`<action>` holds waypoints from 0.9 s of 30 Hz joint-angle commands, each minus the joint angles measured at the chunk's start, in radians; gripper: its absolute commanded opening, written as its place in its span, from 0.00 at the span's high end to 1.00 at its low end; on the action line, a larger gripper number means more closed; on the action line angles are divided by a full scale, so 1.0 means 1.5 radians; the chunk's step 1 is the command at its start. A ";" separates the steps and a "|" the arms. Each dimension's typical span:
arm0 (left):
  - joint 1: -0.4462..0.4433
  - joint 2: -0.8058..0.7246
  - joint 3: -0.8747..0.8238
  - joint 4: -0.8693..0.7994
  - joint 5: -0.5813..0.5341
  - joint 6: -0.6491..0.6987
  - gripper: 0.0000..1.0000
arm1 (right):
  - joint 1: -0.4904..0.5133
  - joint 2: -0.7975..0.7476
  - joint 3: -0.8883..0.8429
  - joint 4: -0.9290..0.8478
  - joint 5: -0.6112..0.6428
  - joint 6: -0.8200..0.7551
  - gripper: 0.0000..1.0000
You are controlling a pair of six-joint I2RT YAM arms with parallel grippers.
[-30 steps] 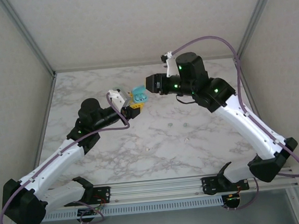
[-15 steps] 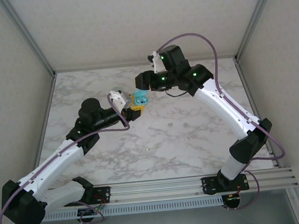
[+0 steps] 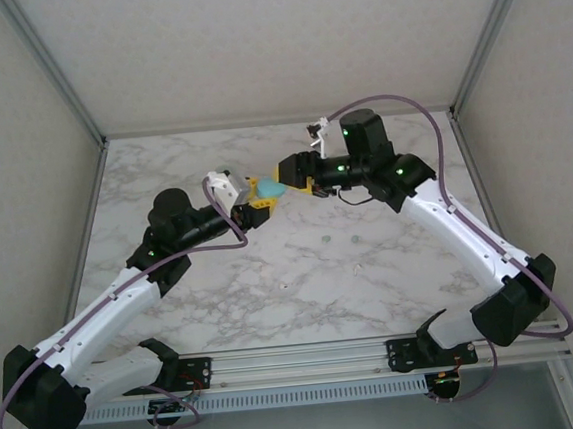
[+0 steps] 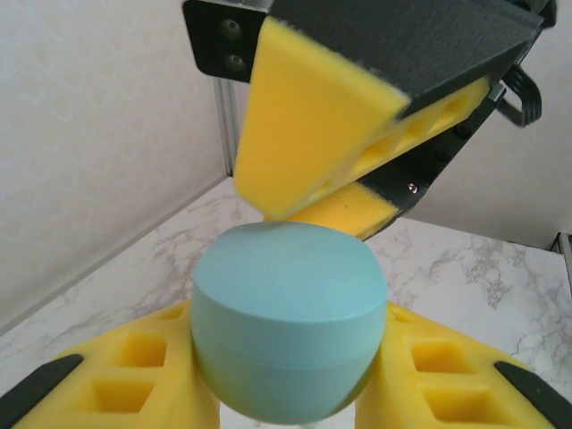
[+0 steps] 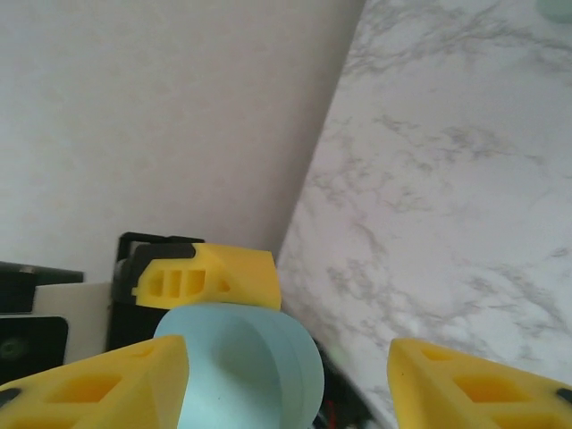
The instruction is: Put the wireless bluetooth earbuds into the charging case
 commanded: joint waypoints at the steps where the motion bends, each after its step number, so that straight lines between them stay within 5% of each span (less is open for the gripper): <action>1: -0.002 -0.009 0.027 0.052 0.007 -0.030 0.74 | -0.023 -0.017 -0.045 0.153 -0.113 0.104 0.37; 12: -0.002 0.013 0.049 0.079 0.020 -0.052 0.74 | -0.030 0.019 -0.101 0.363 -0.228 0.264 0.40; 24: -0.002 0.029 0.050 0.086 0.007 -0.050 0.74 | -0.015 0.028 -0.100 0.368 -0.247 0.265 0.49; 27: -0.002 0.030 0.050 0.085 0.006 -0.048 0.74 | -0.015 0.026 -0.100 0.356 -0.246 0.253 0.58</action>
